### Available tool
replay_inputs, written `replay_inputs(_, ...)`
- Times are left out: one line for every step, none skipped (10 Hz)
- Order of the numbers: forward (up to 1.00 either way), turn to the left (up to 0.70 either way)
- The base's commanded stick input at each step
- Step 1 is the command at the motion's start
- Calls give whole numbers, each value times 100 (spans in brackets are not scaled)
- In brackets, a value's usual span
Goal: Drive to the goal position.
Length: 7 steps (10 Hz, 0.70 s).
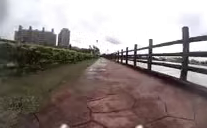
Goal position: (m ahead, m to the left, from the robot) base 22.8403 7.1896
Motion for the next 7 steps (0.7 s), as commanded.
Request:
replay_inputs(85,1)
replay_inputs(85,1)
replay_inputs(85,1)
replay_inputs(85,1)
replay_inputs(85,1)
replay_inputs(85,1)
replay_inputs(85,-2)
